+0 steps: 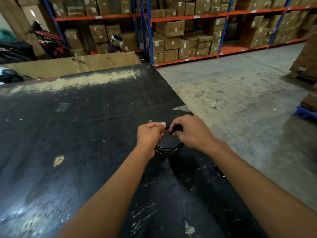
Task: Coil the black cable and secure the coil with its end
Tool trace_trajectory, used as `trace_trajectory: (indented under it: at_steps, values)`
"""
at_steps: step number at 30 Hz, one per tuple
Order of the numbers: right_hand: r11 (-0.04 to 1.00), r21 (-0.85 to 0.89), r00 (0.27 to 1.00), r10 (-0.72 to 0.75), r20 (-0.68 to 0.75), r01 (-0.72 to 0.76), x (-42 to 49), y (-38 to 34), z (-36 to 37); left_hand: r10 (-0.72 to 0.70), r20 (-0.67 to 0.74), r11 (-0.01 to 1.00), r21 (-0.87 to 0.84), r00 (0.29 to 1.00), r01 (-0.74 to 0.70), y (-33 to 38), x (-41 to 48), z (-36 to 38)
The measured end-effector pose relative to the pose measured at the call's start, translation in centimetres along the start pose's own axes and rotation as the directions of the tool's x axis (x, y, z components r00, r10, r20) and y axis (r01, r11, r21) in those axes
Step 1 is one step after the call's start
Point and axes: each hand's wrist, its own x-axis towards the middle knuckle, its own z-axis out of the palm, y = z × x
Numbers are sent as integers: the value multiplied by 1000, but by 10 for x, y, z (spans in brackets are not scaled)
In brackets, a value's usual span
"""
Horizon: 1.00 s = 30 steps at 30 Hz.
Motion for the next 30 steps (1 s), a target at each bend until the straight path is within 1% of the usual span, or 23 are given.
trace_trajectory:
  at_steps: [3,6,10,14,20,23,27,30]
  values:
    - [992,-101,989,-88,-118,76,2,2,8,-57,11,996,-62,998,58,1,-1,0]
    - [973,-177,967,-178,-185,145,0,4,15,-108,23,987,-117,994,110,5,-1,-1]
    - [970,-161,935,-220,-279,180,-1,5,18,-180,49,974,-134,982,185,14,-4,-5]
    - [974,-146,934,-211,-289,175,1,8,17,-240,93,958,-139,966,251,21,-5,-4]
    - [959,-157,890,-277,-362,235,0,10,16,-275,171,949,-111,946,296,31,-8,-4]
    - [951,-166,867,-307,-394,261,-2,12,16,-277,186,953,-71,943,294,35,-8,-4]
    - [947,-151,851,-322,-415,284,-2,11,15,-195,88,978,-61,977,201,37,-9,-4]
    - [956,-44,868,-281,-409,289,0,10,11,-110,32,992,-65,993,112,34,-10,-4]
